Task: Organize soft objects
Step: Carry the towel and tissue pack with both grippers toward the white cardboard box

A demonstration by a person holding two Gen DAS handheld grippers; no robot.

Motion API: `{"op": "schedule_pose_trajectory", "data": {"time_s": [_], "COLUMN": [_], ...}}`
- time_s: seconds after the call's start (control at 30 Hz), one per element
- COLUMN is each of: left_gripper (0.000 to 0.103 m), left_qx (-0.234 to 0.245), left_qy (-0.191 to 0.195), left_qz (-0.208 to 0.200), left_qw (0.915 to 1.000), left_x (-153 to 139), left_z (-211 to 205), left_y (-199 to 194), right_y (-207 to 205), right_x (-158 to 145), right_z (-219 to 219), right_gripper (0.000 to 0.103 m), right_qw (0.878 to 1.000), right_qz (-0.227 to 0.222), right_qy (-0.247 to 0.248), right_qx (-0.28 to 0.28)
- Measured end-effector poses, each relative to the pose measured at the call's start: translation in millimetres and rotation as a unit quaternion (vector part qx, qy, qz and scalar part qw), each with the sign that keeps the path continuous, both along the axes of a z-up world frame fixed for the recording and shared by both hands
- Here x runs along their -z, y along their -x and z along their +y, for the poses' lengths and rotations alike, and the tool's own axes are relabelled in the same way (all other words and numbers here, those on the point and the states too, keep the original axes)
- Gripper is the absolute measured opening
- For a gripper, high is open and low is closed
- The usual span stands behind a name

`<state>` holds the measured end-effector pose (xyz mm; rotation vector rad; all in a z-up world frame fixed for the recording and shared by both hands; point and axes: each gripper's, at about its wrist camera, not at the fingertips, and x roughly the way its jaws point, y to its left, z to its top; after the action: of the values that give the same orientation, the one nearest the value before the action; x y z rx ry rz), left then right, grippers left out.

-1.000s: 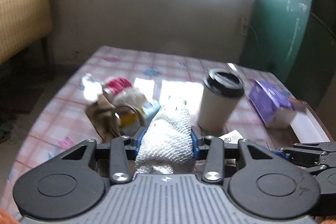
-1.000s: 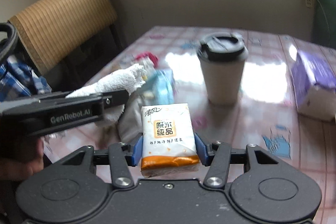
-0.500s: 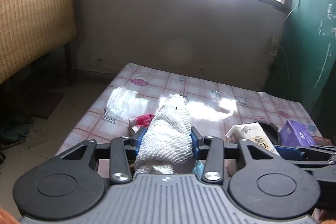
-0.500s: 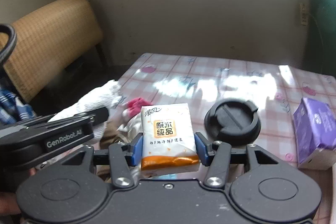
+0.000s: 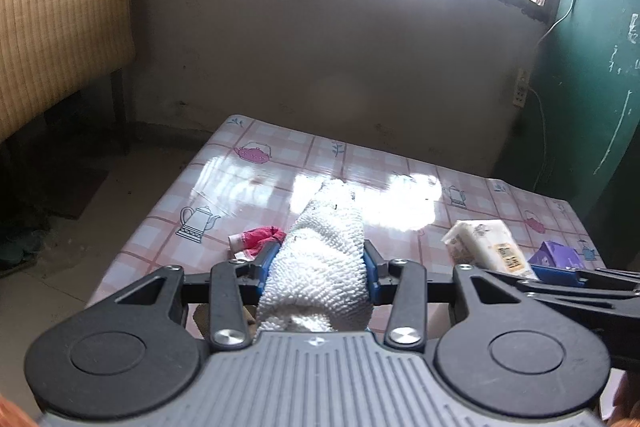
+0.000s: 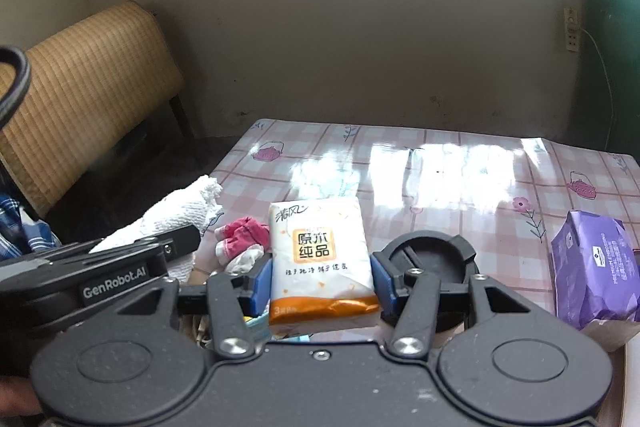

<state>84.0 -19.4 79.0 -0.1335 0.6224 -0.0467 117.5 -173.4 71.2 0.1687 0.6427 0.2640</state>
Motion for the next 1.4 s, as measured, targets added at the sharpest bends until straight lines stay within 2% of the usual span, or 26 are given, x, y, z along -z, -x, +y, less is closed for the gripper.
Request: {"op": "schedule_pose_trajectory", "data": {"time_s": [0.43, 0.83, 1.4], "left_gripper": [0.043, 0.043, 0.043], "left_qx": [0.019, 0.053, 0.094], "left_qy": [-0.022, -0.037, -0.048], "left_qz": [0.009, 0.010, 0.011], "left_qw": [0.9995, 0.9979, 0.9943], "left_x": [0, -2, 1], "left_z": [-26, -62, -114], "left_y": [-12, -18, -20], "right_y": [11, 18, 19], "right_x": [-6, -12, -3], "right_z": [-18, -54, -103], "right_gripper": [0.063, 0.063, 0.063], "right_qw": [1.000, 0.999, 0.996], "right_qz": [0.002, 0.004, 0.013], "right_qy": [-0.001, -0.005, -0.014], "right_qx": [0.019, 0.051, 0.089]}}
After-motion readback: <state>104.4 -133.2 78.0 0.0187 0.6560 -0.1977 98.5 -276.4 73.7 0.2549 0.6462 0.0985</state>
